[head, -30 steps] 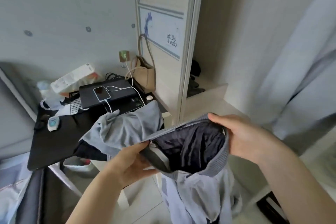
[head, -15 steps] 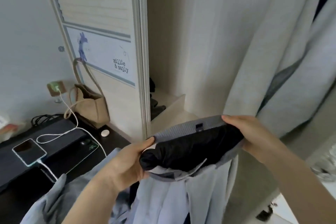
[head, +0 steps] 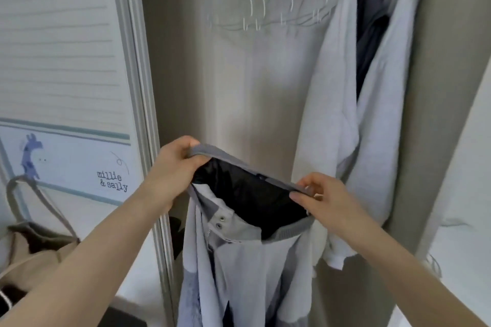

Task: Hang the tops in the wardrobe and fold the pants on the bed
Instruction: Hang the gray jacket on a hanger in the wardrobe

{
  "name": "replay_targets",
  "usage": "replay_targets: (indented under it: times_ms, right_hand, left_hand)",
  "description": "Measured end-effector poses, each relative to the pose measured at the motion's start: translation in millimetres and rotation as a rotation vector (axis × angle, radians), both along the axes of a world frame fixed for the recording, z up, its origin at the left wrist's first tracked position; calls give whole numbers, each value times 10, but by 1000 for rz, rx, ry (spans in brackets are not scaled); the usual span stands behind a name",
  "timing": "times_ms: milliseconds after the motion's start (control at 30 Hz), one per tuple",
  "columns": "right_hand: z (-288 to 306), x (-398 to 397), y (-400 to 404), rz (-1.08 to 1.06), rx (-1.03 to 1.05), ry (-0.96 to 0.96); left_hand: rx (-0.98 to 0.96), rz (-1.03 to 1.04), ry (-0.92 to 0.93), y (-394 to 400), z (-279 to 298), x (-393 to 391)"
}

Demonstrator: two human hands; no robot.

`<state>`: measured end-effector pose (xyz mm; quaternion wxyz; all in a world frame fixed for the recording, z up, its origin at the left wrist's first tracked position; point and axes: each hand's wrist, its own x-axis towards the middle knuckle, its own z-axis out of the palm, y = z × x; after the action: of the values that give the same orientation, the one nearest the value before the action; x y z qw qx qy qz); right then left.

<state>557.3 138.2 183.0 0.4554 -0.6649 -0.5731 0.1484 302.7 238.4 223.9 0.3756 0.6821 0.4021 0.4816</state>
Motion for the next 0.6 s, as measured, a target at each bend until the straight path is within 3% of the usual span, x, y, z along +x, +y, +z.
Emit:
replay_targets:
  times_ms: [67,100,200,300,367,467,600]
  right_hand:
    - [150,-24,149,-104,138,-158]
    - [253,-33,234,-140,189,-217]
    - [537,-36,486,-167,222,-322]
    - [929,-50,723,-73,129,-419]
    - [1232,-63,859,-53,134,-499]
    - [1775,14,1074,-164,369,-584]
    - [2584,275,1346,-373,662,-705]
  left_hand:
    - [349,178,242,134,224,96]
    - [434,217,285,198,338,127]
    - [486,260,263,445,618,160]
    - [504,259,175,663,968,218]
    - [609,293,178,763,1137,287]
    - [839,366,328,899,1258,416]
    - [981,413,458,1080,1360,538]
